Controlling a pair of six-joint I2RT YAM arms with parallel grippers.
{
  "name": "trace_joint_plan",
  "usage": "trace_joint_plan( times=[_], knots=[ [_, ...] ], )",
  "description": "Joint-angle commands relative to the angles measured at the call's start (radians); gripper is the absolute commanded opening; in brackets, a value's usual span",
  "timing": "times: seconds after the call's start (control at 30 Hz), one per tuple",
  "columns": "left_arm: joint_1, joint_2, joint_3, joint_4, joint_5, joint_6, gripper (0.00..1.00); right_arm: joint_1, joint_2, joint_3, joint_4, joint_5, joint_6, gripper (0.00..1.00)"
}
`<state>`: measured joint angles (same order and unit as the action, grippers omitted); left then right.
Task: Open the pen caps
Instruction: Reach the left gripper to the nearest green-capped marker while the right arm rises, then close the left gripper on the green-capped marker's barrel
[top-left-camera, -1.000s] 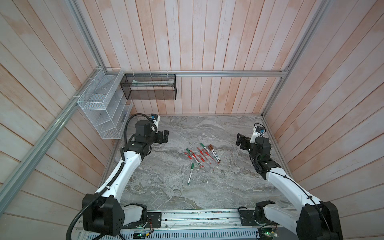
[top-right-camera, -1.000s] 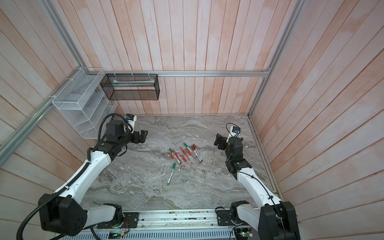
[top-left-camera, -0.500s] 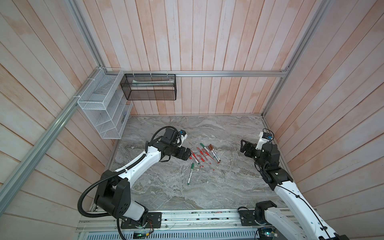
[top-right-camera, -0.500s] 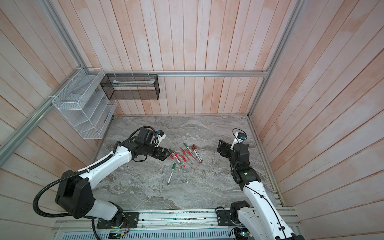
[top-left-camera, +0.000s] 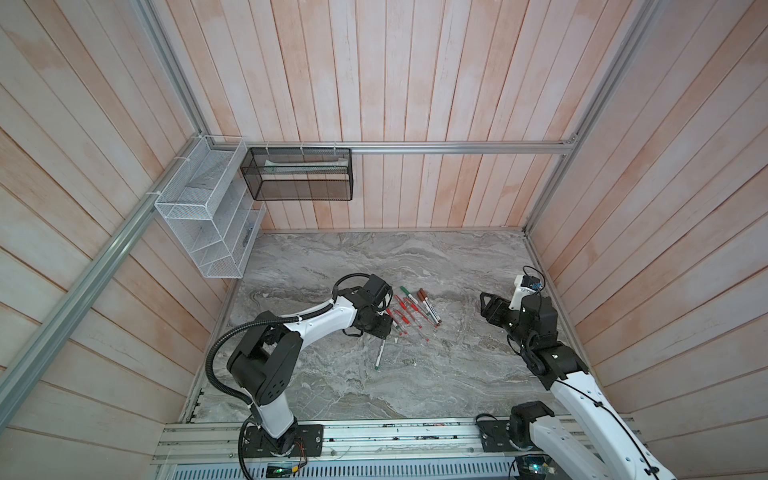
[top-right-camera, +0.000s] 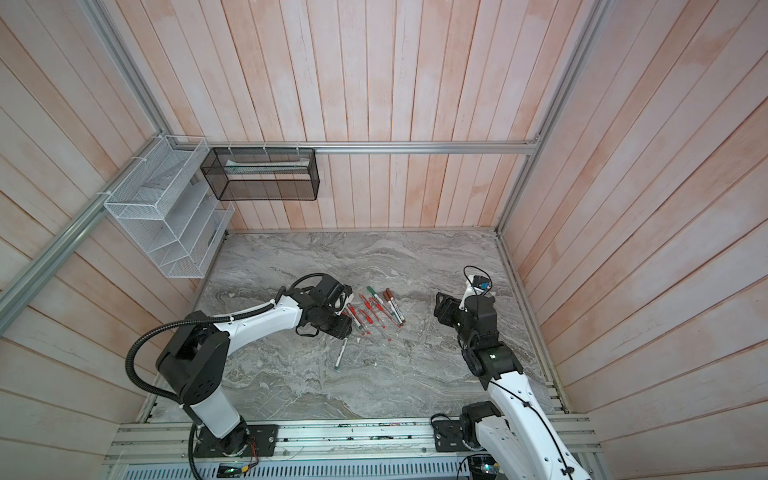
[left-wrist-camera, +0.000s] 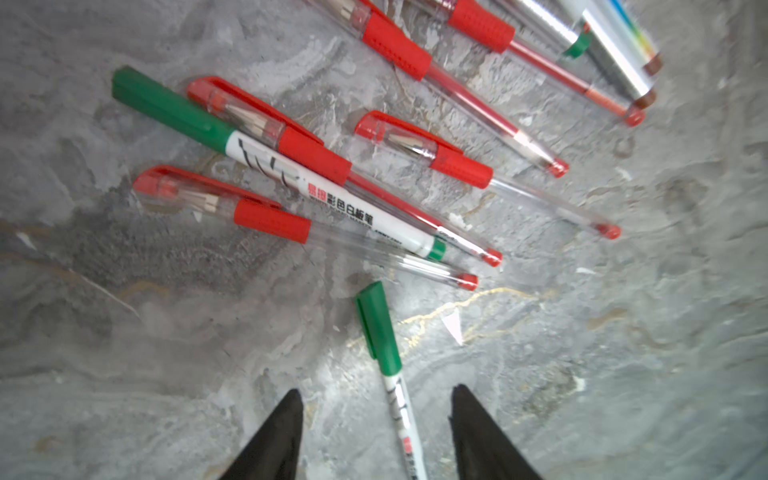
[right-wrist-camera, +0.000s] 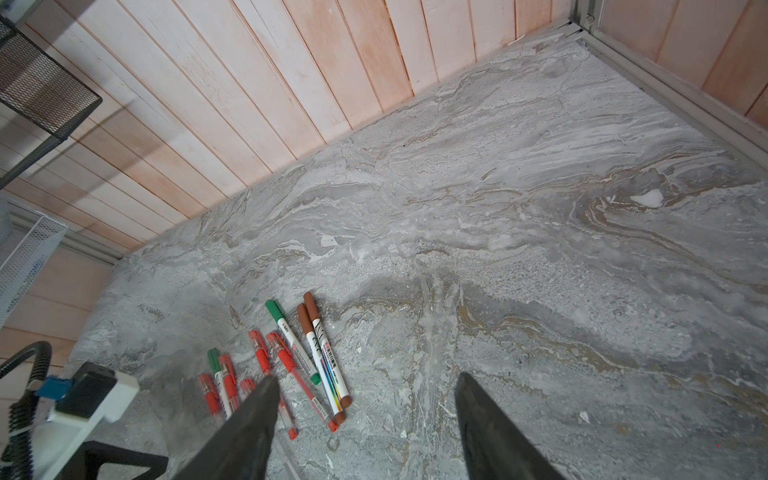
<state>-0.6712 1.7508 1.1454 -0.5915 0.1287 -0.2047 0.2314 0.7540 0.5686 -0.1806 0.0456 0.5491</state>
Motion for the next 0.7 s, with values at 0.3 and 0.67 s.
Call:
trace_joint_plan(
  times=[0.3, 0.67],
  knots=[
    [-0.126, 0.012, -0.048, -0.026, -0.011, -0.029, 0.53, 0.009, -0.027, -0.012, -0.024, -0.001, 0.012, 0.65],
    [-0.127, 0.007, -0.123, 0.002, -0.015, -0.047, 0.47, 0.009, -0.020, -0.003, -0.032, 0.009, -0.005, 0.65]
  ],
)
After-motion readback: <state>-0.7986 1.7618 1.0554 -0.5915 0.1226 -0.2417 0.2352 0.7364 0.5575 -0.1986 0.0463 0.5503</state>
